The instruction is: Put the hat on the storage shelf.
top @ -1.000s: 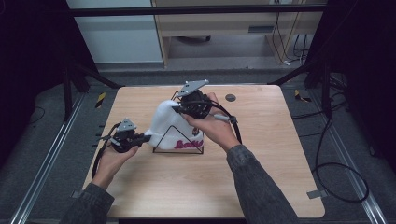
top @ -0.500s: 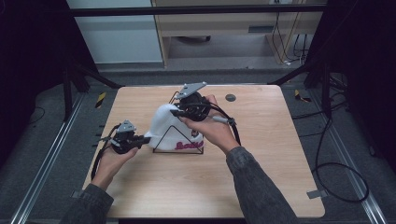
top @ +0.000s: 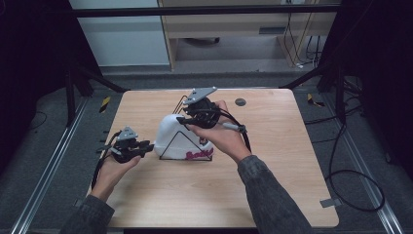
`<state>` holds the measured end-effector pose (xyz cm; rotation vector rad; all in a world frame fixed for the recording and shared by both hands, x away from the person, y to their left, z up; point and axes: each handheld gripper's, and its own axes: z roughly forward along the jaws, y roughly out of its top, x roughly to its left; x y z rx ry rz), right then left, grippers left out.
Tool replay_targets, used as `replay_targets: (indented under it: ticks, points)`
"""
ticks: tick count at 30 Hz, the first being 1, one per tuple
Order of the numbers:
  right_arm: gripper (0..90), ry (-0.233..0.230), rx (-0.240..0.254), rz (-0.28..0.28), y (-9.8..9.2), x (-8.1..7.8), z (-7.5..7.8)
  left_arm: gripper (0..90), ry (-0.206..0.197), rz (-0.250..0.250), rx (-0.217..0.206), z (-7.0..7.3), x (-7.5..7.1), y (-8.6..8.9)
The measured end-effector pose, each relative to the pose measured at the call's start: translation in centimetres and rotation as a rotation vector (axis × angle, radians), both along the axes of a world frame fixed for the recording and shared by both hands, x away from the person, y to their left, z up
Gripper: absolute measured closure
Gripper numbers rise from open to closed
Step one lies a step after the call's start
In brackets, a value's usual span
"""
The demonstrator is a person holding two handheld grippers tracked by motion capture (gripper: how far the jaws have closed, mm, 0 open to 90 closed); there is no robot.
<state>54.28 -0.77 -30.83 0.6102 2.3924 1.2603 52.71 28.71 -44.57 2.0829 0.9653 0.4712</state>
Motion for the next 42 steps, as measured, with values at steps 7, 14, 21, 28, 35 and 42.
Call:
replay_targets:
  ticks: [7, 14, 21, 28, 35, 42]
  points:
    - [58.9, 0.003, 0.001, -0.005, -0.7, -0.7, 0.2, 39.7, -0.002, 0.098, 0.034, 0.4, -0.2, 1.4]
    - [56.2, 0.007, 0.02, -0.015, -1.6, -1.5, 0.6, 13.2, -0.002, 0.137, 0.066, -0.2, -0.6, 1.6]
    - [51.3, 0.011, 0.022, -0.048, -2.8, -2.0, 0.8, 3.6, -0.025, 0.173, 0.082, -1.1, -0.8, 2.4]
    - [42.1, 0.009, 0.002, -0.09, -3.8, -2.2, 0.6, 4.1, -0.009, 0.172, 0.11, -3.0, -1.3, 2.2]
    - [22.3, -0.001, 0.002, -0.125, -5.1, -2.5, 0.9, 5.2, 0.014, 0.234, 0.082, -4.4, -1.5, 3.3]
    - [8.1, -0.043, -0.018, -0.169, -6.5, -3.2, 1.2, 5.2, 0.042, 0.237, 0.1, -4.8, -1.3, 3.4]
